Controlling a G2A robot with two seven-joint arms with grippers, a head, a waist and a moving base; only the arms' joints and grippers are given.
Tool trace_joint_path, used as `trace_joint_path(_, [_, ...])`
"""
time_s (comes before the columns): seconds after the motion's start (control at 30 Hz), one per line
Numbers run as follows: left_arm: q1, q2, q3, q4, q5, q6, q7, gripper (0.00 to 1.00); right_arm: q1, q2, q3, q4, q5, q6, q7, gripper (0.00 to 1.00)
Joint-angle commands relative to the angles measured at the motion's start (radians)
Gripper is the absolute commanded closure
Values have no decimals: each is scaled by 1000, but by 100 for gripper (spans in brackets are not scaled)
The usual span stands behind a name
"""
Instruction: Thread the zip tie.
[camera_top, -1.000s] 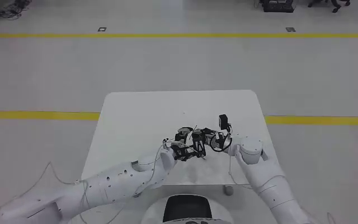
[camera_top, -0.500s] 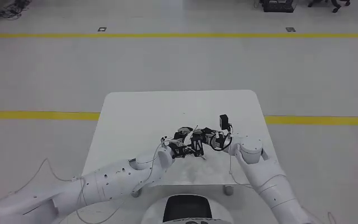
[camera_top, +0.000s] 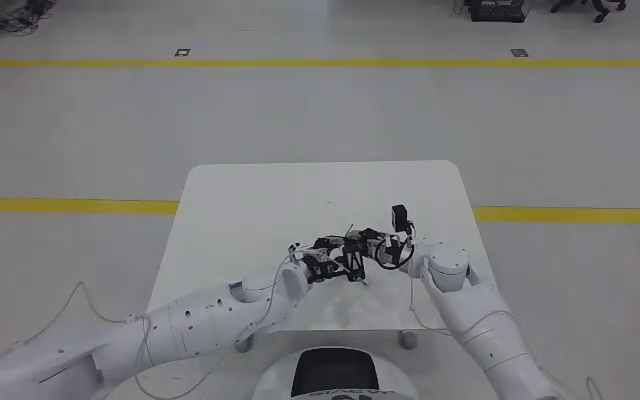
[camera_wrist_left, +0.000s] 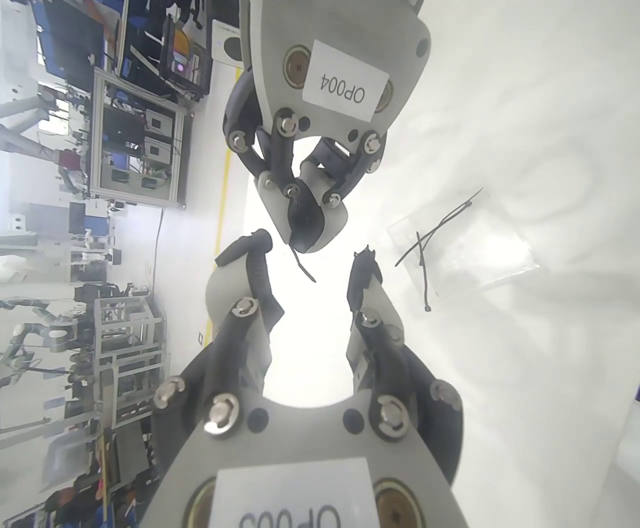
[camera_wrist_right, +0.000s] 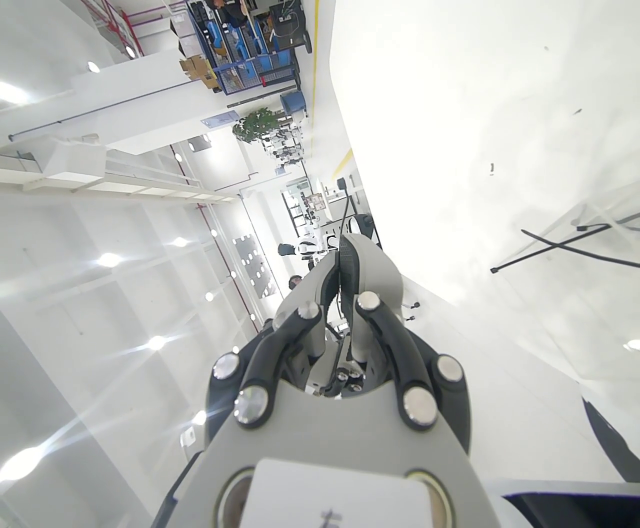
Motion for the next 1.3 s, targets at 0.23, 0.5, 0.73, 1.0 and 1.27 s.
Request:
trace_joint_path(0.23, [-3,-1,0,-2,0,-5,-11,79,-4,5,-2,-1,9,-12,1,100])
trace_joint_path(0.5, [-7,-2,0,-5,0,-3,-30,84,-13,10,-1,-12,14,-41,17,100])
trace_joint_path(0.73, [-9,-3,0,-7,0,3,-34,89,-15,14,-3,-17,16,-45,21,100])
trace_joint_path(1.0, [-11,-1,0,-9,0,5,-39,98,-16,18,-10,-23,19,-45,24,100])
trace_joint_path(1.27, [-11,2,0,-12,0,2,-45,100,-17,21,-13,-25,24,-54,24,67])
